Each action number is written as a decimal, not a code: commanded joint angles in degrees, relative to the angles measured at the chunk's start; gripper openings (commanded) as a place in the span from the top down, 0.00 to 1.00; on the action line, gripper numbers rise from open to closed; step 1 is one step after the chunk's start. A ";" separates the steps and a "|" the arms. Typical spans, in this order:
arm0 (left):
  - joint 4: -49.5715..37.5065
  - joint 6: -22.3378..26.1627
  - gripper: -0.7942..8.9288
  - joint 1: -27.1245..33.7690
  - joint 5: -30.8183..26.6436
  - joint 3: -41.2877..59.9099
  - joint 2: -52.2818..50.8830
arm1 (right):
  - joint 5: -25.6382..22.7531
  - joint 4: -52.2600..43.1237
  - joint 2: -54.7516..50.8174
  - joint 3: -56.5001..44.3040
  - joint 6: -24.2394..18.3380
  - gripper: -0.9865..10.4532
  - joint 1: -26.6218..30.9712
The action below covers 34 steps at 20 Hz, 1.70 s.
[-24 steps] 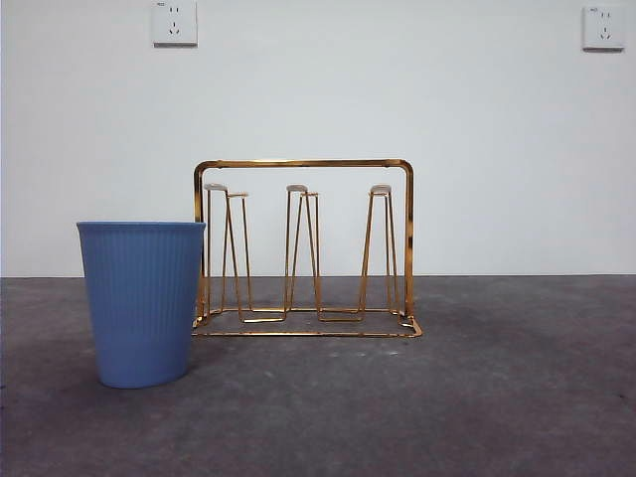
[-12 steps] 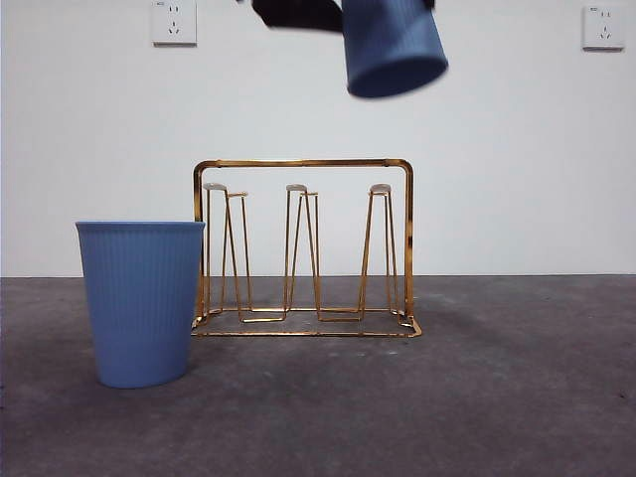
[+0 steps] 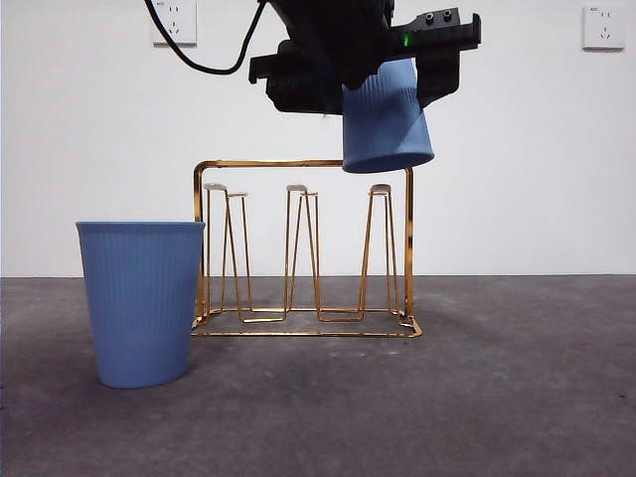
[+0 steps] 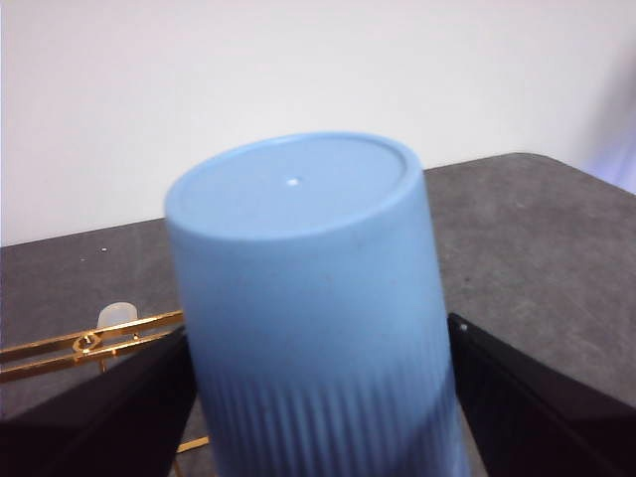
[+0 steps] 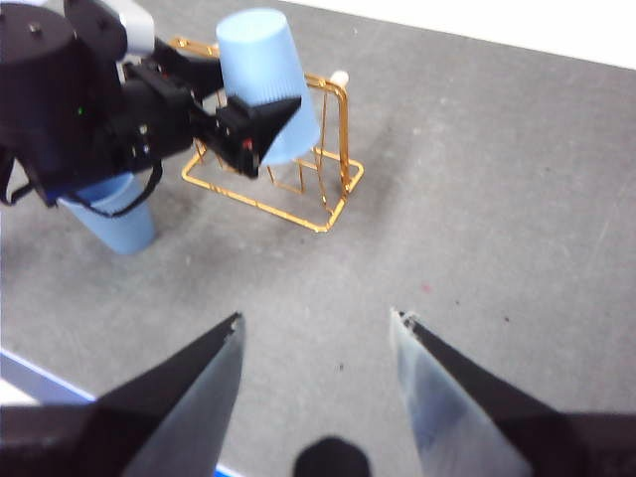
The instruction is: Pick up cup 1,put cup 1 in the cup rack,pick up cup 2,put cup 2 in the cup rack
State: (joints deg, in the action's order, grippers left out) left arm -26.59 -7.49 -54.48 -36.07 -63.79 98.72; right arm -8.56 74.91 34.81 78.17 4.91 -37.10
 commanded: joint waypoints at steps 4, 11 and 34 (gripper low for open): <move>-2.23 0.22 0.92 0.76 -1.46 -0.13 2.91 | 0.20 0.13 -0.22 -0.52 -1.11 0.69 -0.07; -3.39 -0.76 0.92 0.94 -1.25 -0.15 6.60 | 0.24 0.02 -0.22 -0.52 -2.14 0.69 -0.07; 5.60 -9.51 0.87 1.77 5.20 -0.15 13.84 | 1.09 -0.33 -0.22 -0.52 -3.65 0.70 -0.07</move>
State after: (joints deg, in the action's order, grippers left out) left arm -22.59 -16.16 -52.75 -32.08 -64.58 111.57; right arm -7.53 75.00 34.72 78.08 1.67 -37.12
